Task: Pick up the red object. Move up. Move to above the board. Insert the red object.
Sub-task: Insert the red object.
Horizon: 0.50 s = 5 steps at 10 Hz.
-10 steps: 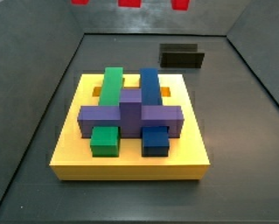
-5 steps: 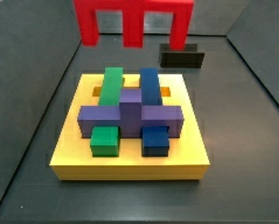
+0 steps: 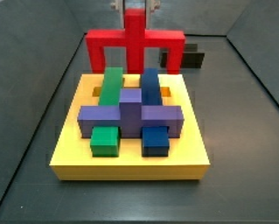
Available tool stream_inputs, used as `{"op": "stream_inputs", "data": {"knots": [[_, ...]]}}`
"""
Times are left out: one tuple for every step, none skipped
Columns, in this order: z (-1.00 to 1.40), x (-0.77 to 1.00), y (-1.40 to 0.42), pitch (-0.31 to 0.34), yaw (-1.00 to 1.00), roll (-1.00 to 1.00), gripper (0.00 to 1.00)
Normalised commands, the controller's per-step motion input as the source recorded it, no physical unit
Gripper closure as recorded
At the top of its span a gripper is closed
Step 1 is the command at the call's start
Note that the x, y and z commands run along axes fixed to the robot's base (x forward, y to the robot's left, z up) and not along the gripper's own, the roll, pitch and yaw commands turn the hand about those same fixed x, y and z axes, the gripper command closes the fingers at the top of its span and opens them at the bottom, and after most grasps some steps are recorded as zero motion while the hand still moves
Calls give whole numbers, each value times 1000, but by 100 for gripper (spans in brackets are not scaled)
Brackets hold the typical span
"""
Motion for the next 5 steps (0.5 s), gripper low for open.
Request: {"op": "stream_inputs", "data": {"knots": [[-209, 14, 0, -19, 106, 79, 100], [-337, 0, 0, -63, 80, 41, 100], [-311, -14, 0, -86, 63, 0, 100], [-254, 0, 0, -39, 43, 16, 100], [-203, 63, 0, 0, 40, 63, 100]]}}
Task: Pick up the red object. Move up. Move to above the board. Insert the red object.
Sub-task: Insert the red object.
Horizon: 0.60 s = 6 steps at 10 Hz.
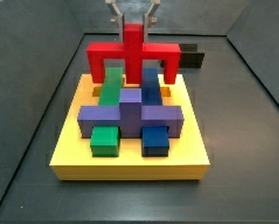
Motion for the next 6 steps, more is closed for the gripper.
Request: {"op": "stream_inputs", "data": {"knots": [[-217, 11, 0, 0, 29, 99, 100], [-266, 0, 0, 0, 20, 114, 100], [-309, -6, 0, -3, 40, 133, 100], [-309, -43, 0, -7, 63, 149, 100], [-160, -143, 0, 0, 111, 129, 100], [-6, -51, 0, 0, 126, 47, 100]]}}
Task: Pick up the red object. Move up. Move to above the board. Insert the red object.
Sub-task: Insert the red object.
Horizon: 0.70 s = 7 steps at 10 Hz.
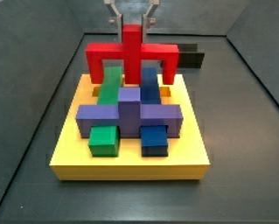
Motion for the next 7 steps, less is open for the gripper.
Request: {"op": "stream_inputs", "data": {"knots": [[0, -17, 0, 0, 134, 41, 100], [0, 0, 0, 0, 134, 1, 100], [0, 0, 0, 0, 109, 0, 100], [0, 0, 0, 11, 80, 0, 100], [0, 0, 0, 29, 37, 13, 100], [0, 0, 0, 0, 26, 13, 100], [-229, 0, 0, -3, 34, 16, 100]]}}
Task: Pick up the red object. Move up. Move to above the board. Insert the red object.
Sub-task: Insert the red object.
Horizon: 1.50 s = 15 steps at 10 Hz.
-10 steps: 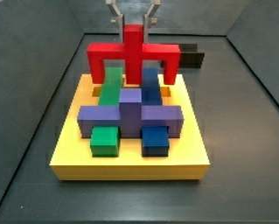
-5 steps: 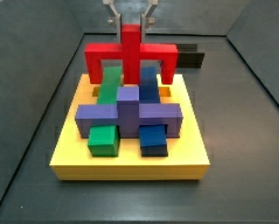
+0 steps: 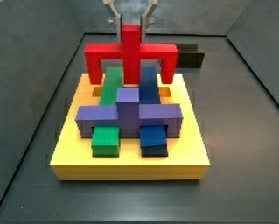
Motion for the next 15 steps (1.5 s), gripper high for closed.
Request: {"op": "stream_inputs", "data": {"knots": [[-374, 0, 0, -64, 80, 0, 100], [-374, 117, 0, -67, 91, 0, 100], [-366, 86, 0, -57, 69, 0, 100], [-337, 106, 0, -54, 69, 0, 100], [-323, 114, 0, -40, 71, 0, 100], [-366, 109, 0, -63, 77, 0, 100], [-377, 103, 0, -83, 77, -20, 100], [-360, 63, 0, -97, 69, -37, 100], [-394, 43, 3, -110, 60, -41, 100], [-469, 0, 6, -91, 9, 0, 100], [-480, -14, 0, -44, 0, 53, 100], [-443, -51, 0, -40, 0, 30, 100], [-171, -129, 0, 0, 0, 29, 100], [0, -66, 0, 0, 0, 0, 100], [0, 97, 0, 0, 29, 0, 100]]}}
